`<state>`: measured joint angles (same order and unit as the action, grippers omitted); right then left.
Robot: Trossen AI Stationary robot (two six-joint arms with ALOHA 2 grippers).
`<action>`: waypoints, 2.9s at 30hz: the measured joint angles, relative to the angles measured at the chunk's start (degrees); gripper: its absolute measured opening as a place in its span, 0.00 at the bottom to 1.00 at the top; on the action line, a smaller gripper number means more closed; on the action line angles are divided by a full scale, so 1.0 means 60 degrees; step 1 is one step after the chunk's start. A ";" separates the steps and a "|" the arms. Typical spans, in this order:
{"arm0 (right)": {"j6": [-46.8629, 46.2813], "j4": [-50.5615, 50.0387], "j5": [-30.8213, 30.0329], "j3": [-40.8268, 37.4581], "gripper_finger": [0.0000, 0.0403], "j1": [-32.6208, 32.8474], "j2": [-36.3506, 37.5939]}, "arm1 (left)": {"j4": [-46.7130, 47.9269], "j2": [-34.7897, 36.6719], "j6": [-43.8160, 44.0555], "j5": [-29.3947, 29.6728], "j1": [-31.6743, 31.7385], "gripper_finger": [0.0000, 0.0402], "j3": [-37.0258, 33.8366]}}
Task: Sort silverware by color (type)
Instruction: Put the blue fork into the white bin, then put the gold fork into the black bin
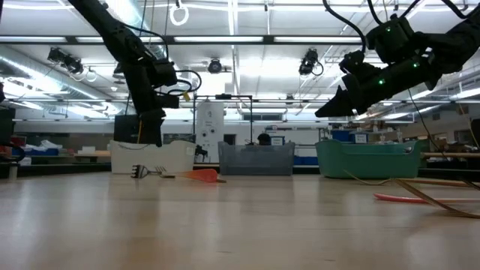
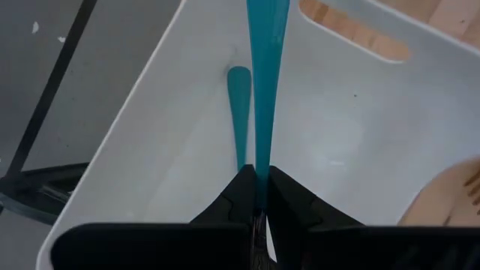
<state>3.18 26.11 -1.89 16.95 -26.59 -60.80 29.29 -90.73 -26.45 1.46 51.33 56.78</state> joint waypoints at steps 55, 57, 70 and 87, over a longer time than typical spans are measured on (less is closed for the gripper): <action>-0.0076 0.0153 0.0077 -0.0003 0.22 0.0000 0.0003 | -0.0359 0.0971 -0.0899 0.0612 -0.1290 0.23 -0.0119; -0.0080 0.0153 0.0080 -0.0001 0.22 0.0001 0.0004 | -0.0247 0.0974 -0.1079 0.0644 -0.1588 0.23 0.0055; -0.0098 0.0167 0.0080 0.0000 0.22 0.0000 0.0000 | -0.0174 0.0942 -0.3036 0.0713 -0.3586 0.23 0.0097; -0.0102 0.0211 0.0078 0.0000 0.22 0.0002 0.0000 | 0.0749 -0.0283 -0.2279 0.0086 -0.4971 0.16 0.0098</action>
<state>2.57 27.38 -1.42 16.95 -26.58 -60.80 33.79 -92.43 -40.12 1.98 21.50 57.37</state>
